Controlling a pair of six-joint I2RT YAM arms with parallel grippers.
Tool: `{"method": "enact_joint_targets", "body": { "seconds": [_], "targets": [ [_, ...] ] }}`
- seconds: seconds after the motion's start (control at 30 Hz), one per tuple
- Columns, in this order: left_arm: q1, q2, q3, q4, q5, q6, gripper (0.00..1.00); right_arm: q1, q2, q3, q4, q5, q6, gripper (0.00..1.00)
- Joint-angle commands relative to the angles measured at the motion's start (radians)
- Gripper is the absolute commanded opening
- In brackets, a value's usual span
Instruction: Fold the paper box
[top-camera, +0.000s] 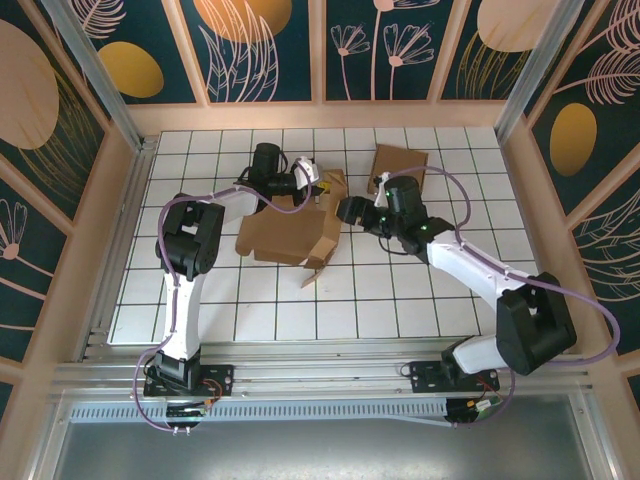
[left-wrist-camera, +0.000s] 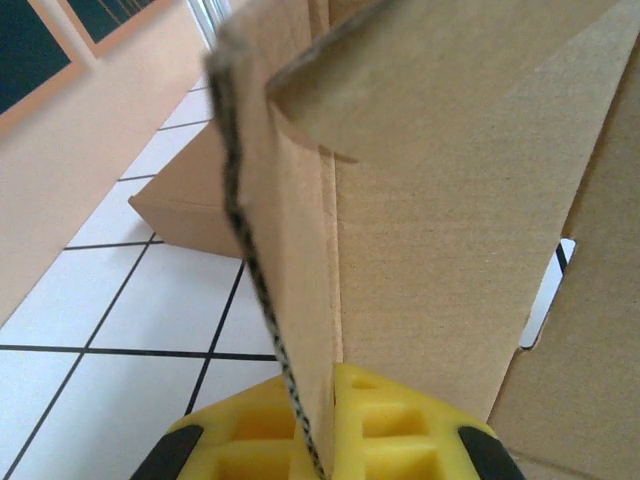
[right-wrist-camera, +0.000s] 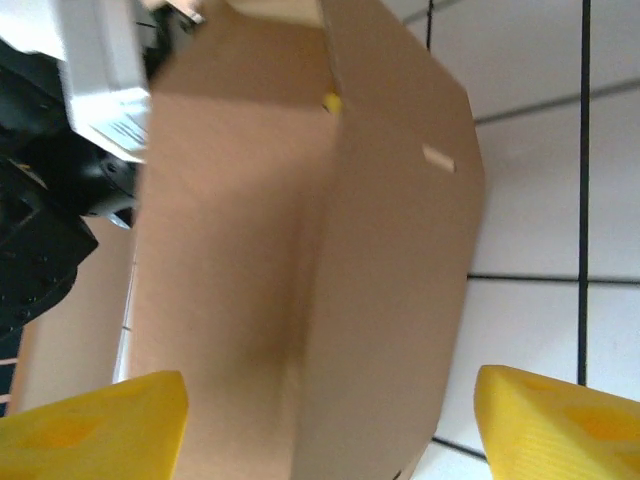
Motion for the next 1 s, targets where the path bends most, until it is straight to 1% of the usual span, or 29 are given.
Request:
{"method": "enact_joint_targets", "body": {
  "seconds": [0.0,0.03,0.17,0.23,0.37,0.53,0.6,0.67,0.73,0.8,0.9,0.97],
  "targets": [
    [-0.011,-0.045,-0.014,0.092,0.014,-0.029,0.00,0.027,0.026,-0.003,0.053,0.016,0.033,0.74],
    [-0.015,-0.048,-0.018,0.098,0.012,-0.037,0.00,0.029,0.043,0.009,0.036,0.046,0.019,0.74],
    [-0.030,-0.063,-0.025,0.096,-0.019,-0.094,0.00,0.058,0.102,0.041,0.005,0.140,0.001,0.64],
    [-0.041,-0.076,-0.027,0.077,-0.048,-0.122,0.00,0.062,0.127,0.054,-0.005,0.174,-0.007,0.62],
    [-0.051,-0.098,-0.043,0.066,-0.096,-0.221,0.00,0.064,0.144,0.067,-0.011,0.191,-0.017,0.60],
    [-0.071,-0.146,-0.118,0.069,-0.171,-0.319,0.00,0.068,0.142,0.068,-0.006,0.198,-0.024,0.57],
    [-0.072,-0.186,-0.190,0.120,-0.239,-0.371,0.00,0.070,0.140,0.068,-0.012,0.215,-0.030,0.56],
    [-0.072,-0.231,-0.266,0.174,-0.355,-0.425,0.00,0.072,0.140,0.067,-0.022,0.243,-0.041,0.54],
    [-0.072,-0.274,-0.327,0.172,-0.448,-0.418,0.00,0.074,0.142,0.072,-0.031,0.264,-0.052,0.54],
    [-0.072,-0.304,-0.385,0.192,-0.499,-0.430,0.00,0.075,0.148,0.079,-0.036,0.268,-0.059,0.53],
    [-0.072,-0.329,-0.438,0.204,-0.489,-0.449,0.00,0.080,0.168,0.097,-0.040,0.272,-0.065,0.53],
    [-0.072,-0.341,-0.476,0.242,-0.451,-0.475,0.00,0.085,0.181,0.110,-0.038,0.270,-0.066,0.53]
  ]
}}
